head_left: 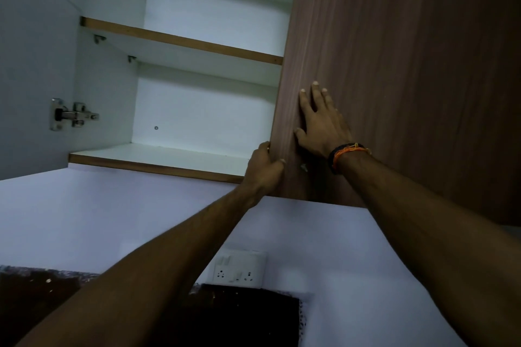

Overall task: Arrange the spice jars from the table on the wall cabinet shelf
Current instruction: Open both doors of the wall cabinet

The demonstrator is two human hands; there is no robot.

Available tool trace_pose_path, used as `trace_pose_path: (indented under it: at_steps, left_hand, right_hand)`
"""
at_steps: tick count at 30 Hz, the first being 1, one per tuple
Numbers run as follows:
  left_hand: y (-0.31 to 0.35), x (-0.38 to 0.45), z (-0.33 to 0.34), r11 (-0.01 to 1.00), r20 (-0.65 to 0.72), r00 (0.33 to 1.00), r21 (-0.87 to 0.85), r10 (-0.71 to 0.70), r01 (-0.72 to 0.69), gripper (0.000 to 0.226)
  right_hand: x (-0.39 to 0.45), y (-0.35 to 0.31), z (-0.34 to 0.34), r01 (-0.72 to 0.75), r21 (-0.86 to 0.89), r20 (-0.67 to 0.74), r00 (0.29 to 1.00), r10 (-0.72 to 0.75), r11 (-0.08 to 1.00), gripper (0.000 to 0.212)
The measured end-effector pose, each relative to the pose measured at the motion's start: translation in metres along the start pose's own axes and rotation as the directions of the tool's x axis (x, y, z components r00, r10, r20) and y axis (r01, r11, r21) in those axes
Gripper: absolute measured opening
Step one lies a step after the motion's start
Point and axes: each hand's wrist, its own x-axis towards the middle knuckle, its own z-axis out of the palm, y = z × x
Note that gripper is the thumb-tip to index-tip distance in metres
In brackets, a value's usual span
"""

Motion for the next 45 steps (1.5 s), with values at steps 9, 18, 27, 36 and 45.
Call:
trace_pose_path:
  at_steps: [9,18,27,36,45]
  left_hand:
    - [-0.005,-0.012,-0.006,0.992,-0.023,0.999,-0.125,0.024,-0.027,0.035]
    - [0.021,-0.052,0.002,0.886,0.155,0.987,-0.463,0.04,0.037,0.027]
    - [0.054,-0.106,0.042,0.755,0.354,0.892,-0.655,0.28,0.022,0.062]
    - [0.101,-0.15,0.088,0.754,0.451,0.726,-0.641,0.519,-0.141,0.067]
    - [0.131,-0.173,0.149,0.718,0.5,0.527,-0.579,0.687,-0.387,0.063]
  right_hand:
    - [-0.018,-0.024,-0.003,-0.115,0.154,-0.158,0.977,0.139,0.981,0.09]
    - [-0.063,-0.044,-0.042,-0.255,0.285,-0.343,0.873,0.347,0.924,0.103]
    - [-0.123,-0.009,-0.091,-0.184,0.373,-0.449,0.822,0.35,0.91,0.1]
    - [-0.184,0.04,-0.131,-0.144,0.423,-0.52,0.771,0.369,0.895,0.08]
    - [-0.246,0.099,-0.168,-0.136,0.449,-0.535,0.751,0.388,0.883,0.06]
